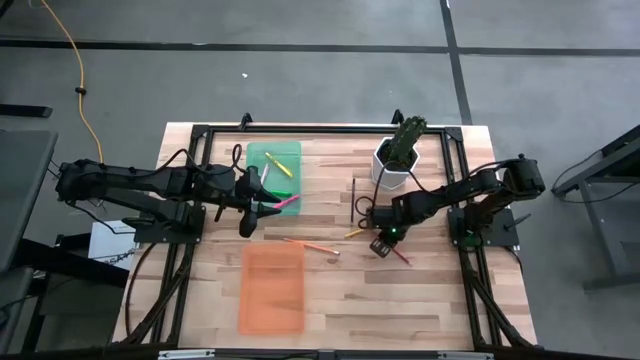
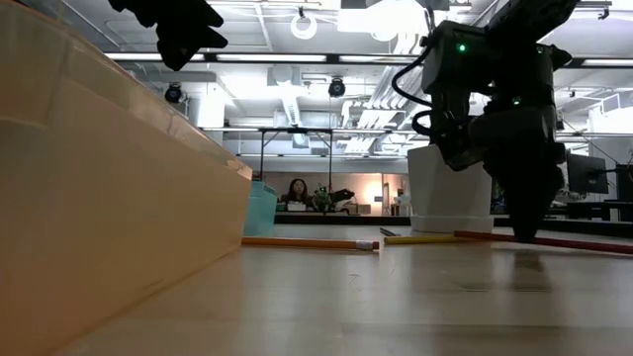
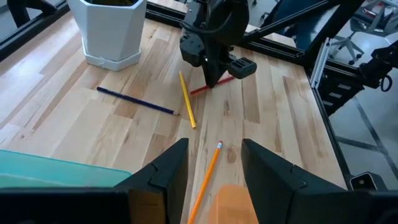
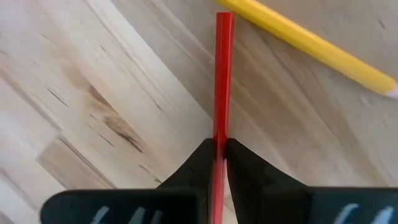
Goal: Sort pens & pencils
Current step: Put the red pencil into the orange bin
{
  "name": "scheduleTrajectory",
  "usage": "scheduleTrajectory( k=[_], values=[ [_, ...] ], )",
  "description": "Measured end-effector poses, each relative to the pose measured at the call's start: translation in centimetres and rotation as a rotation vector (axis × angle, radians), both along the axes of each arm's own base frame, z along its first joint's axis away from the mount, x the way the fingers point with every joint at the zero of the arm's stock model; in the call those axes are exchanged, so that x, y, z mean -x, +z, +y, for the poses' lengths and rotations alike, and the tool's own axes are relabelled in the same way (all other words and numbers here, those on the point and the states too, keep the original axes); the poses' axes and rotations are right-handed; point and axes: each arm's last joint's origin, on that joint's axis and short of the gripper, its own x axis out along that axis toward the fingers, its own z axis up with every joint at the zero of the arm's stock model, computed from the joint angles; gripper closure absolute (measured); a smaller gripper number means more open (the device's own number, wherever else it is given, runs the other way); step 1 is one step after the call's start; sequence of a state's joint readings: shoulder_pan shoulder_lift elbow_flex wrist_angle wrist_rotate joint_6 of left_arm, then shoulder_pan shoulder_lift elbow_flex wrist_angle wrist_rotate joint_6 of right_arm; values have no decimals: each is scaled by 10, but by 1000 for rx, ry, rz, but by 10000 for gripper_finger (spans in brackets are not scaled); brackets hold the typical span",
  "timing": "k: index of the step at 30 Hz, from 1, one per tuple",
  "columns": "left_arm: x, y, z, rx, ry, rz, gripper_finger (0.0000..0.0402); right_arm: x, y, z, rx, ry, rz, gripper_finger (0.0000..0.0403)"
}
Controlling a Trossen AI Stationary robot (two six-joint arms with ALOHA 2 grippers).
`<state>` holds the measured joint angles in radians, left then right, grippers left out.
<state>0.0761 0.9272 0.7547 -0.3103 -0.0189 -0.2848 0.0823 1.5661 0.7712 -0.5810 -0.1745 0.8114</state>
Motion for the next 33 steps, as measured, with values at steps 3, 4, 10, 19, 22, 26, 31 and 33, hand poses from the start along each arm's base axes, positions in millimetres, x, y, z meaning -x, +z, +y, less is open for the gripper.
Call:
scheduleTrajectory(
  k=[3,4,10,19,22,26,31,33],
  values=[
    [0,0,0,0,0,0,264,-3,1,-2,-11,-10,-25,378],
    [0,0,0,0,0,0,264,-4,1,-3,-13,-12,-35,378],
    [0,0,1,-11,22,0,264,-20,17,-9,-2,-7,-131,378],
    [0,0,2,-21,60,0,264,-53,61,-23,65,19,-329,378],
    [0,0,2,-23,63,1,264,-63,78,-27,93,33,-391,378],
    [0,0,2,-23,63,0,264,-73,100,-31,119,39,-467,378],
    [0,0,2,-23,63,0,264,-81,124,-36,136,48,-546,378],
    [0,0,2,-27,61,0,264,-84,133,-36,144,54,-576,378]
  ],
)
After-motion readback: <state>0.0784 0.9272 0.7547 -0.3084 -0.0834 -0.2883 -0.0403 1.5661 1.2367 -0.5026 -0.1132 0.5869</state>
